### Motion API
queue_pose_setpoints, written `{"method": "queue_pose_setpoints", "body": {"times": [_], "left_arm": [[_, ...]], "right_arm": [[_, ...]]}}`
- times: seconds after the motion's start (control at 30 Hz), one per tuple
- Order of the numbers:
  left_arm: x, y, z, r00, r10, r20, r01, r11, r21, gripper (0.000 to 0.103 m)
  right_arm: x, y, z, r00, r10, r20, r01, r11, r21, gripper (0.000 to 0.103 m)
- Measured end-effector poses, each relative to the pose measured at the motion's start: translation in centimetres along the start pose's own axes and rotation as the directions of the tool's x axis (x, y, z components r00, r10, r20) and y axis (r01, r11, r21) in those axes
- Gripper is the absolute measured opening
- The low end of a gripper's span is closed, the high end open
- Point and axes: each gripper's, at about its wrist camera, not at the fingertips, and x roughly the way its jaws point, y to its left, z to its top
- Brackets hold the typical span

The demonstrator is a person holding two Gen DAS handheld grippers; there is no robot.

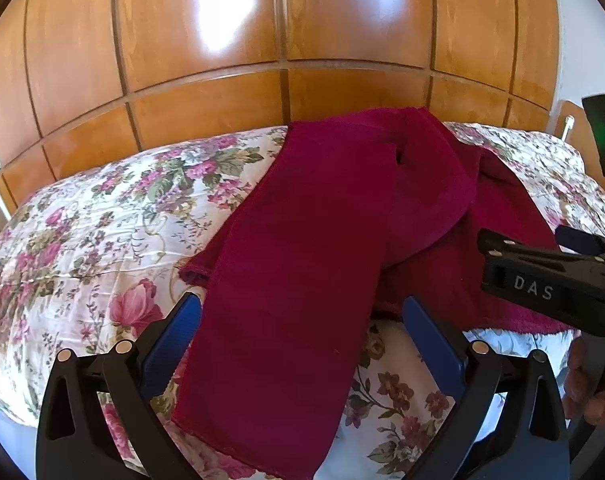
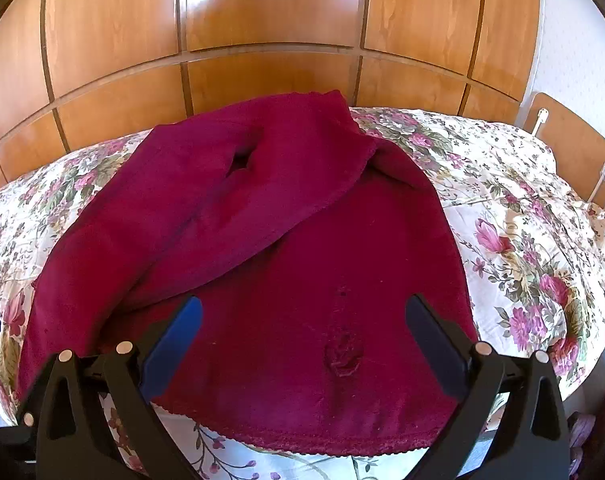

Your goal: Fold small clothes

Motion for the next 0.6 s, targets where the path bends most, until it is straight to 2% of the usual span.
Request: {"method": "queue_pose_setpoints", "body": {"times": [0.17, 0.4, 0.47, 0.5, 0.57, 0.6], "left_arm": [[-0.1, 0.2, -0.3, 1.000, -0.001, 0.004, 0.001, 1.000, 0.001, 0.100], [0.1, 0.7, -0.7, 0.999, -0.048, -0.026, 0.047, 0.998, -0.032, 0.099], [0.5, 0.5, -1.0, 0.998, -0.049, -0.043, 0.048, 0.999, -0.012, 0.089], [0.9, 0.4, -1.3, 0.996, -0.057, -0.065, 0.057, 0.998, 0.002, 0.073], [1.8, 0.4, -1.7, 0.992, -0.065, -0.112, 0.066, 0.998, 0.012, 0.063], [2.1, 0.6, -2.0, 0.990, -0.069, -0.124, 0.070, 0.997, 0.007, 0.063]], "right_arm": [[-0.1, 0.2, 0.0, 1.000, 0.004, 0.001, -0.004, 1.000, -0.004, 0.101], [-0.2, 0.4, 0.0, 1.000, 0.005, 0.007, -0.005, 1.000, -0.010, 0.101], [-0.2, 0.4, 0.0, 1.000, 0.010, 0.006, -0.010, 1.000, -0.009, 0.101], [-0.1, 0.4, 0.1, 1.000, 0.013, 0.005, -0.013, 1.000, -0.008, 0.101], [0.1, 0.3, 0.1, 1.000, 0.027, -0.002, -0.027, 1.000, 0.001, 0.101], [0.2, 0.1, 0.1, 0.999, 0.046, -0.008, -0.046, 0.999, 0.012, 0.101]]}}
